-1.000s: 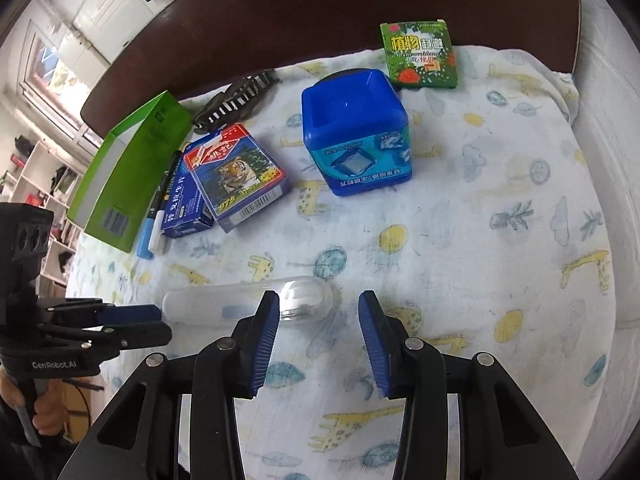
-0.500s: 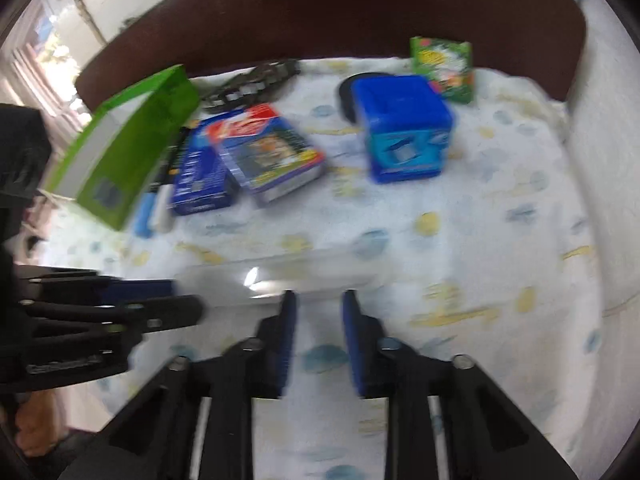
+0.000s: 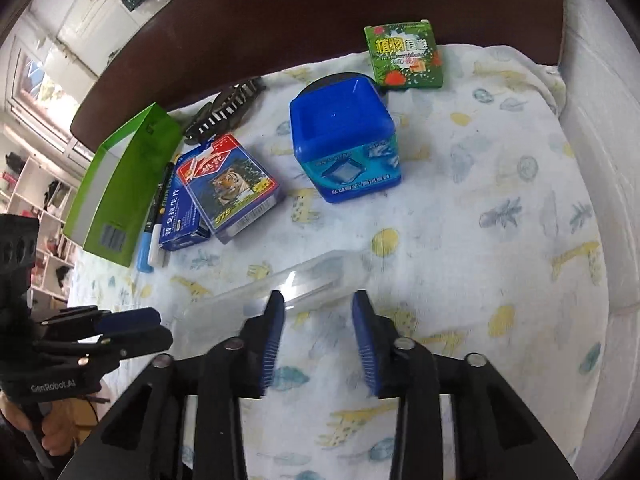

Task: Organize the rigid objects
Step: 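Close the right tool around the clear plastic tube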

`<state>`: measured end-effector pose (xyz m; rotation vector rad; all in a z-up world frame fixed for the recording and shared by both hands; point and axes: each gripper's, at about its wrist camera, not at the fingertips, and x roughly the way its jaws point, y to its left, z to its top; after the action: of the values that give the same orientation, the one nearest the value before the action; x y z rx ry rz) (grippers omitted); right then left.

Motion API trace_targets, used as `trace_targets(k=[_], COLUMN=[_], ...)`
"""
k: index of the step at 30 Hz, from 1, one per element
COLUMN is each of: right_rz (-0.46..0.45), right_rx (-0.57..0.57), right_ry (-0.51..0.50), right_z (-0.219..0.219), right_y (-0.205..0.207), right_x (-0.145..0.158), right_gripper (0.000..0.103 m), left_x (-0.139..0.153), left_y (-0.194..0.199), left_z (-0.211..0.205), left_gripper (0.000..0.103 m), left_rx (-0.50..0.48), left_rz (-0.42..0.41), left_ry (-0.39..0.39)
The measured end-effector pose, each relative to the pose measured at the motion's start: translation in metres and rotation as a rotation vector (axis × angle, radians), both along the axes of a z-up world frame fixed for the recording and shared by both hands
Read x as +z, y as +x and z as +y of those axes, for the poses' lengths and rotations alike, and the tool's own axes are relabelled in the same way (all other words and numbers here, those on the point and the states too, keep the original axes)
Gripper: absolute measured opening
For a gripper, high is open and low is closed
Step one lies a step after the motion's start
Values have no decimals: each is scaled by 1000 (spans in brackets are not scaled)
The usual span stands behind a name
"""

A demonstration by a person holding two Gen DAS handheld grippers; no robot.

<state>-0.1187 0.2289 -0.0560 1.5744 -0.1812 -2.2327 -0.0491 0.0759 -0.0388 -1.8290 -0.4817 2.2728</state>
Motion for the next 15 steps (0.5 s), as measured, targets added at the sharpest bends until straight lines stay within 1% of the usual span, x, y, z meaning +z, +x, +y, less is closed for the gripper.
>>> trace_targets(k=[1, 2, 4, 5, 6, 7, 9, 11, 15], right_rz=[-2, 0, 15, 22, 31, 38, 42, 43, 42], right_rx=[15, 30, 58, 75, 98, 123, 148, 141, 100], right_ry=[10, 24, 52, 72, 99, 112, 152, 190, 203], right_z=[-1, -1, -5, -8, -13, -17, -26, -31, -29], right_y=[-7, -11, -18, -20, -20, -18, -16, -14, -7], right_x=[-2, -3, -4, -3, -3, -2, 0, 2, 3], right_gripper=[50, 50, 50, 49, 48, 43, 43, 43, 43], left_x=[-2, -6, -12, -9, -8, -7, -6, -5, -2], left_y=[0, -2, -7, -8, -11, -13, -15, -15, -17], left_z=[2, 4, 5, 4, 4, 5, 7, 7, 3], left_gripper=[32, 30, 29, 23, 19, 20, 22, 22, 22], left_rx=[4, 11, 34, 48, 46, 45, 38, 38, 40], left_rz=[-7, -15, -41, -27, -25, -30, -32, -30, -29], left_ry=[-3, -6, -2, -2, -4, -11, -30, -35, -39])
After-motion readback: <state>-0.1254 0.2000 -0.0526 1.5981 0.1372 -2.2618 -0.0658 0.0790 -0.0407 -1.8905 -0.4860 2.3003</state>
